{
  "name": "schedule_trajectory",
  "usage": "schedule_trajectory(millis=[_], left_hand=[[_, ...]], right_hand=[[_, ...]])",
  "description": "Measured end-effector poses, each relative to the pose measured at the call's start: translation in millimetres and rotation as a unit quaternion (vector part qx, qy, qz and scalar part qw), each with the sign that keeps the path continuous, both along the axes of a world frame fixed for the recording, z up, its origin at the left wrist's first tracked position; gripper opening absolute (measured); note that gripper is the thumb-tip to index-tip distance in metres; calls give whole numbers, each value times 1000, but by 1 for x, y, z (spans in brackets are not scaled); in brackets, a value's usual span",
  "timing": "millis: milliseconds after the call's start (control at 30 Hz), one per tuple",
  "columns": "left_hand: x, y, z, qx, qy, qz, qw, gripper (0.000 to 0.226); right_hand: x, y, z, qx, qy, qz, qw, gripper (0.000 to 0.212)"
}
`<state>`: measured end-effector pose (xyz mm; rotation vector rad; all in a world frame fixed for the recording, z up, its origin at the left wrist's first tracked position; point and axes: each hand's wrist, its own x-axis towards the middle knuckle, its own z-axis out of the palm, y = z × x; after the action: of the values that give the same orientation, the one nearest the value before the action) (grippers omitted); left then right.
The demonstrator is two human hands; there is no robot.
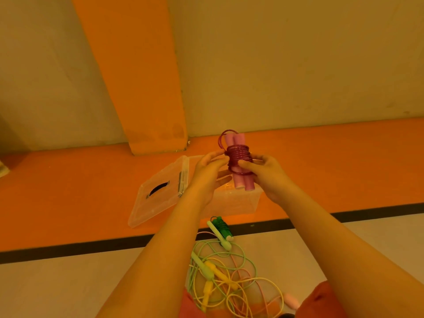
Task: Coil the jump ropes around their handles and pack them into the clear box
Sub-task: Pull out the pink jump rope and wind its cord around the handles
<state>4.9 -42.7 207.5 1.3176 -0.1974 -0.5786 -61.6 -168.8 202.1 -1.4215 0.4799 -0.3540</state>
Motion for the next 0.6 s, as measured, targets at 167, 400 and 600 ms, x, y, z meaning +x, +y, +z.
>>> schedule_trajectory(millis=[167,400,600], left_hand=[[21,-5,-22,73,7,-56,996,13],[40,-8,-108,172,27,-165,971,13],[62,-39,-204,239,77,-199,947,19]], right_hand=[[9,-27,-13,13,69,63,996,34],[7,-58,-114,66,176,91,978,54],[26,-74,-212,146,225,55,962,50]])
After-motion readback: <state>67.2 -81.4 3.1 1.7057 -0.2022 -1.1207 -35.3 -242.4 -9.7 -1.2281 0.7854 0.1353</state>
